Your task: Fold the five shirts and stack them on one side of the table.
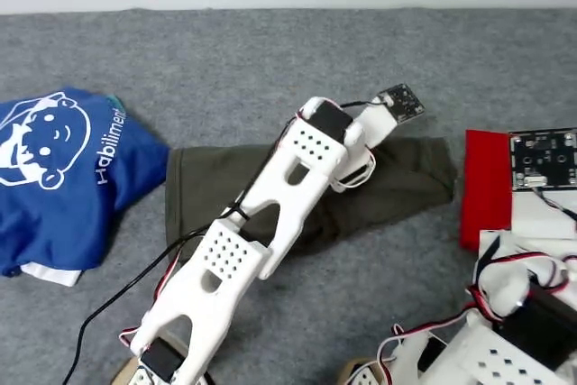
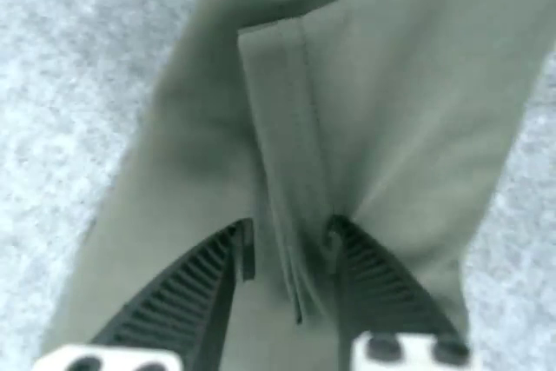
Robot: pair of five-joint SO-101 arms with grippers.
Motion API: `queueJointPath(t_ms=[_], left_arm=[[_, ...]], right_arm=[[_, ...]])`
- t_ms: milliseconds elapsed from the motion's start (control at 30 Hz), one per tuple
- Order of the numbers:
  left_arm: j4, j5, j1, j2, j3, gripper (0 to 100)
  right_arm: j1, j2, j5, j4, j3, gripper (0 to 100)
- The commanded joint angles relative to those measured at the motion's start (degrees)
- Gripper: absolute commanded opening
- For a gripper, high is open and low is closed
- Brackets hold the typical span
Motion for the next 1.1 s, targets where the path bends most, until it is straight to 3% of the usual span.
queueJointPath(t_ms=[0,333,567,867,1067], left_arm=[[2.02,0.26,-0.53,-6.59,-2.15,10],[2.02,0.7,-0.88,-12.57,-1.8,15],[2.02,0.44,-0.09,-20.57,9.63,3],[1.93,0.97,-12.48,-38.68,33.36,1],[1.85,10.2,-24.7,-47.82,42.15,2]], right_arm=[[-0.04,-0.57,2.73,0.31,-0.35,0.9],[0.04,-0.57,4.4,1.1,-0.35,0.9],[0.04,-0.57,4.4,1.19,-0.35,0.9],[0.04,-0.48,4.13,3.47,0.62,0.9],[0.04,-0.57,3.96,3.56,4.84,0.9]])
